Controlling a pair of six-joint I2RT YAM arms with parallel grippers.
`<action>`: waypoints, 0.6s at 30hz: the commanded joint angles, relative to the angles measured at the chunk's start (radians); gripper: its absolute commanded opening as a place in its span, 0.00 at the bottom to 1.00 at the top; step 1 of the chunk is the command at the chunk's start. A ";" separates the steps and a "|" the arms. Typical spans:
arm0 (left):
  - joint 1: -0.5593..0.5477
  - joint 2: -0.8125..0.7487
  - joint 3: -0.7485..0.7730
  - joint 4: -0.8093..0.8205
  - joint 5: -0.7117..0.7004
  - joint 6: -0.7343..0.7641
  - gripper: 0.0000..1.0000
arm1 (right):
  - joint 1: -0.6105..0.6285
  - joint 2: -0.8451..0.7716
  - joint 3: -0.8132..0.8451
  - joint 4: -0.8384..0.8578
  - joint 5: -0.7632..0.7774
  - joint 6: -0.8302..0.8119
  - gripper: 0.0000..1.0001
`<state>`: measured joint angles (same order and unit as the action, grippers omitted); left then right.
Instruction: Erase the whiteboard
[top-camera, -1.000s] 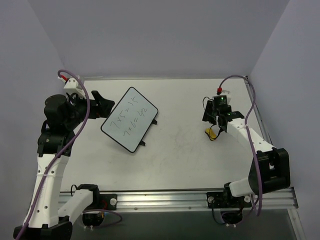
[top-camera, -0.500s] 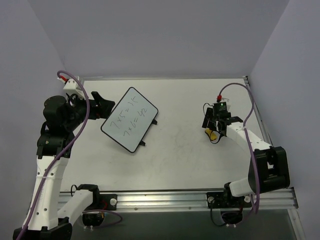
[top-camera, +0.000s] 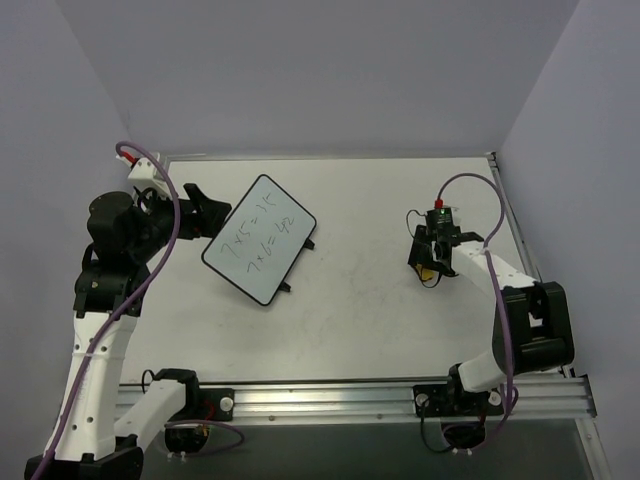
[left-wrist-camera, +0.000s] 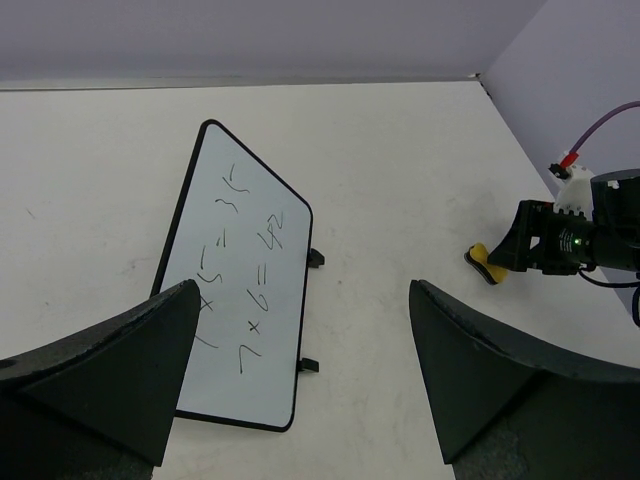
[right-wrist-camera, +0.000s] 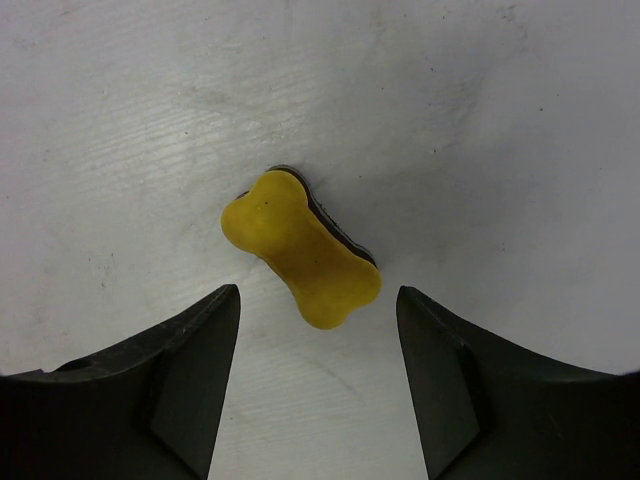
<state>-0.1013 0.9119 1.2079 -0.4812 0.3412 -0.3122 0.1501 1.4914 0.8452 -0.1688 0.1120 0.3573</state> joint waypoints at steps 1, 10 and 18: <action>-0.012 -0.005 0.005 0.047 -0.004 -0.001 0.94 | -0.004 0.033 0.052 -0.066 0.000 -0.017 0.59; -0.020 -0.008 0.005 0.047 -0.010 0.002 0.94 | -0.003 0.101 0.081 -0.075 0.003 -0.027 0.57; -0.028 -0.005 0.004 0.046 -0.011 0.005 0.94 | -0.004 0.162 0.115 -0.043 -0.005 -0.032 0.57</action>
<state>-0.1215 0.9119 1.2079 -0.4816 0.3405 -0.3115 0.1501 1.6291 0.9169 -0.2005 0.1070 0.3382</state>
